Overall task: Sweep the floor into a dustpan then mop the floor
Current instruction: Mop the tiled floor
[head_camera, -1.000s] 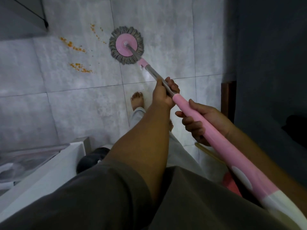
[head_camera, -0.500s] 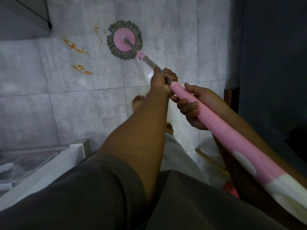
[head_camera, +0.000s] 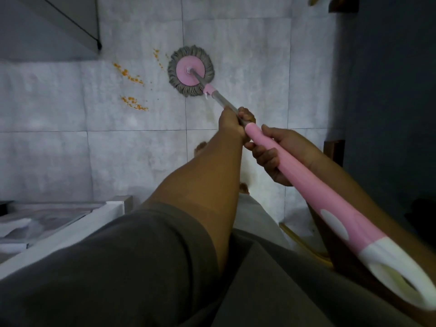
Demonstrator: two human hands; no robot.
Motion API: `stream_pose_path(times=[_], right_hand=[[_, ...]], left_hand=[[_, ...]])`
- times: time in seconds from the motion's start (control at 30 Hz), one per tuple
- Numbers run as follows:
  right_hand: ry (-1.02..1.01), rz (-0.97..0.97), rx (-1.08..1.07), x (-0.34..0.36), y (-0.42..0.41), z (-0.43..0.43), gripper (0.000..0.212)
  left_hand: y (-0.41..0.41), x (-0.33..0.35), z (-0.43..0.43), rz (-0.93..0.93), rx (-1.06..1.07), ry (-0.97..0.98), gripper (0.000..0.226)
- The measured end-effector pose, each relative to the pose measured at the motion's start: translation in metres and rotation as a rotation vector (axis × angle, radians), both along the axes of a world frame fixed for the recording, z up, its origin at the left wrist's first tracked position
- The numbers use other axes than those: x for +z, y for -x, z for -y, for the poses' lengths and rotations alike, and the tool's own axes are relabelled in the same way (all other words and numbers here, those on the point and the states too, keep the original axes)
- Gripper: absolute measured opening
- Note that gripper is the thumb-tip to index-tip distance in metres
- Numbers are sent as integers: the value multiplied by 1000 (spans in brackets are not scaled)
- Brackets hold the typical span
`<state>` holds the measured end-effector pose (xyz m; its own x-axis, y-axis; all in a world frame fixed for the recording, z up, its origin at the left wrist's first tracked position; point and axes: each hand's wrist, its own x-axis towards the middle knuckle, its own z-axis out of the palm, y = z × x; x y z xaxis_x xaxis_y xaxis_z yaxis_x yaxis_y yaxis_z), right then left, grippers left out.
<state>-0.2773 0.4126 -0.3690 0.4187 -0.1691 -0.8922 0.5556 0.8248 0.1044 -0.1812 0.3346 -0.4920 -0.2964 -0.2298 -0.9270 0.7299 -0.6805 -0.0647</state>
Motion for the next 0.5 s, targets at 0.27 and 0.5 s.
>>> stream_pose_path(times=[0.27,0.5], right_hand=[[-6,-47,59,8,-16,7,44],[-15,-81,135,-10,-32,103,45]], left_hand=[[-13,0,3,29,-63,-25,46],[-35,-9,97,32,-73,-18,49]])
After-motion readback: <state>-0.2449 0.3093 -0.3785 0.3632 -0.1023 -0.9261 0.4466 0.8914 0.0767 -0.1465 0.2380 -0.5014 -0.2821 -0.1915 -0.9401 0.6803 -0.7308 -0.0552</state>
